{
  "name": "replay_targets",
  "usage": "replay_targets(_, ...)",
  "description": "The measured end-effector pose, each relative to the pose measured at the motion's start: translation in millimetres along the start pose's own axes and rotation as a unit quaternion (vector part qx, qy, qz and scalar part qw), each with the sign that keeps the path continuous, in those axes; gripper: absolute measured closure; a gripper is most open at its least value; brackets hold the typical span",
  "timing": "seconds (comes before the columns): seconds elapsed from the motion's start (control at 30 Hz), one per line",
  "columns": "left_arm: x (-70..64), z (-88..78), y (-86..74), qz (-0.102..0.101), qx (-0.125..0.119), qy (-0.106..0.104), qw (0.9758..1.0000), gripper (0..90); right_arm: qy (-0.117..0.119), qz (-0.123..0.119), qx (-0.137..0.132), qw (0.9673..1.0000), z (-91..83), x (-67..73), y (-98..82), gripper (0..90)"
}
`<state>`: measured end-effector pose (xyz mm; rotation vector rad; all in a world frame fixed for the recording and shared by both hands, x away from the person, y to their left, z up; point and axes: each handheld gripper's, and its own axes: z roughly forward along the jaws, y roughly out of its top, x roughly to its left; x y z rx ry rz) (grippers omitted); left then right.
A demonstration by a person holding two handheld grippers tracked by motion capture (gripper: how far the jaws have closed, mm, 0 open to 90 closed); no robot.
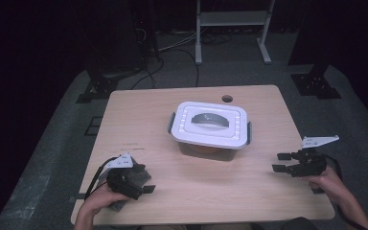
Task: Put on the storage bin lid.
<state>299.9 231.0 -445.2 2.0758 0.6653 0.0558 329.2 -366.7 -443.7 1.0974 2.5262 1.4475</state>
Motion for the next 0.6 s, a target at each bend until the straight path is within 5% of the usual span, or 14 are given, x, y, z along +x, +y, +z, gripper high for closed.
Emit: replay_targets(0.6,-0.2,0.7,0.7,0.000,0.004,0.002,1.0000,2.7,0.013,0.006,0.006,0.9999,7.2,7.5,-17.5,30.2)
